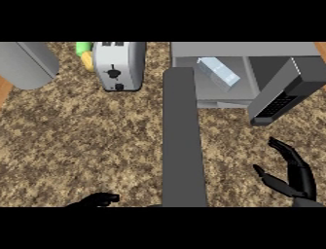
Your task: Pick up the milk, place it into the microwave and close the microwave
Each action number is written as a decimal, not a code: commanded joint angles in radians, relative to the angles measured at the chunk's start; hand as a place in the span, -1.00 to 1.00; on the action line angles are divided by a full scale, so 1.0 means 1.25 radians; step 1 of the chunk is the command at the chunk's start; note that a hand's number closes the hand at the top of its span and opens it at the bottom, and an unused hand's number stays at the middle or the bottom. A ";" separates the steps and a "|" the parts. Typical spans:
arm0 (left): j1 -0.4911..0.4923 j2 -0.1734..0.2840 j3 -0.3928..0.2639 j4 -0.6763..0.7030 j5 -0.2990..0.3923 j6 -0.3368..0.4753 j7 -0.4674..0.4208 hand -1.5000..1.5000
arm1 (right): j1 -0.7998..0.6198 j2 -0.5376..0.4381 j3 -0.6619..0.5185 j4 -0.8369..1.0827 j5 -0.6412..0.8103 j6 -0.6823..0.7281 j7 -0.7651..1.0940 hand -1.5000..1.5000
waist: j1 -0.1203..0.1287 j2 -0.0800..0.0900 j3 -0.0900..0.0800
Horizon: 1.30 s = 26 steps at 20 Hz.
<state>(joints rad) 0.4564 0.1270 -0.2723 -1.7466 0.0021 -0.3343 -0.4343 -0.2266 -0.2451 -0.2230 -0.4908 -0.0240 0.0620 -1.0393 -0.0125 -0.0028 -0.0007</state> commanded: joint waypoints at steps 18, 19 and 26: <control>-0.397 -0.089 -0.147 0.340 -0.181 0.081 0.159 1.00 | 0.162 -0.142 -0.053 -0.097 -0.120 0.210 -0.024 -1.00 | -0.001 0.005 0.002; -0.416 -0.101 -0.187 0.385 -0.197 0.116 0.172 1.00 | 0.166 -0.126 -0.055 -0.131 -0.140 0.210 0.001 -1.00 | -0.010 0.004 0.001; -0.544 -0.102 -0.316 0.543 -0.121 0.097 0.196 1.00 | 0.175 -0.154 -0.049 -0.144 -0.153 0.244 -0.028 -1.00 | -0.015 0.006 0.001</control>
<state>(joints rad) -0.1450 0.0014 -0.5643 -1.1779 -0.1779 -0.2309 -0.1944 -0.0220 -0.4339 -0.2860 -0.6677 -0.2022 0.2497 -0.9717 -0.0266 0.0028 0.0009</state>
